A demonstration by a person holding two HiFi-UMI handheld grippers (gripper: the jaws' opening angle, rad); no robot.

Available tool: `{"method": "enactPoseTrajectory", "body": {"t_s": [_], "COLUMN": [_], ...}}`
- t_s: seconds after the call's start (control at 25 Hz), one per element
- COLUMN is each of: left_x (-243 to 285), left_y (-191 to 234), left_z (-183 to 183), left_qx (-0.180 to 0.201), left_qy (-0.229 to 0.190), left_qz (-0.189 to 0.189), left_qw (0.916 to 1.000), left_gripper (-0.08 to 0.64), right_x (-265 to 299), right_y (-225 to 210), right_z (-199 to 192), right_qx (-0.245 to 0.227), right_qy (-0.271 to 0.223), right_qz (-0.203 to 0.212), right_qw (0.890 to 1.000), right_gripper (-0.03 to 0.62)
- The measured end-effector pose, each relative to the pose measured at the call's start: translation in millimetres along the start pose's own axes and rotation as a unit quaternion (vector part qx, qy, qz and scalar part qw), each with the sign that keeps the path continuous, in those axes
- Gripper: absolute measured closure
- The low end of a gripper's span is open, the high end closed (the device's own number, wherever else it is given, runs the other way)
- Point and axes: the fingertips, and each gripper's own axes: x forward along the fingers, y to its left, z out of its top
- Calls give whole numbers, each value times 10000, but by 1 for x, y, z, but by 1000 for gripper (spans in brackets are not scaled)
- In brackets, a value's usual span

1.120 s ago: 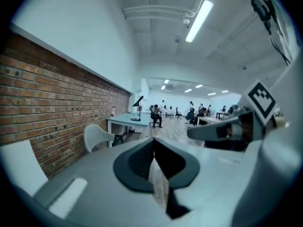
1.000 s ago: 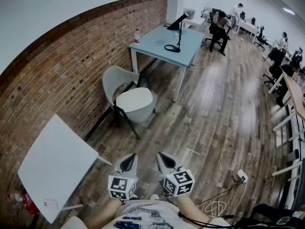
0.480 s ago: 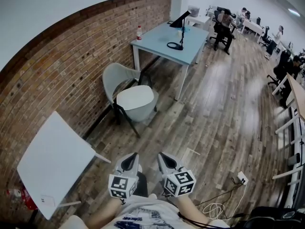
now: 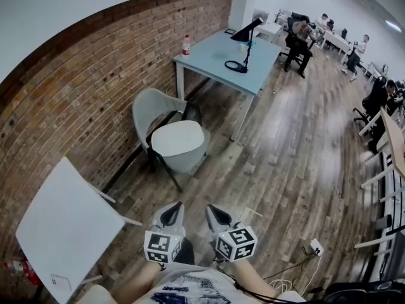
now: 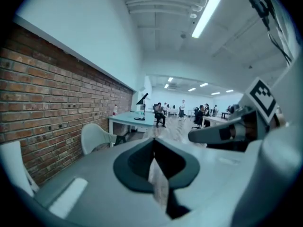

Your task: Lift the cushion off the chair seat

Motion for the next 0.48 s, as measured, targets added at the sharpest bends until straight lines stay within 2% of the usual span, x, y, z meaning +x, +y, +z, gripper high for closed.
{"method": "enactPoseTrajectory", "body": {"t_s": [0.28,0.48], "left_x": [57,91], "left_y": [94,145], "left_z": [25,44], "left_qx": [-120,-111], "left_qy": [40,-37], "left_qz": [87,18], "left_qw": [9999,9999], "left_gripper": [569,569], "right_x": [103,159], "right_y": [-1,-7], "right_z": [46,75], "right_qx": [-84,-135], "right_qy": [89,16], "right_qz": [120,66], "right_qw": [9999,9999], "right_gripper": [594,594]}}
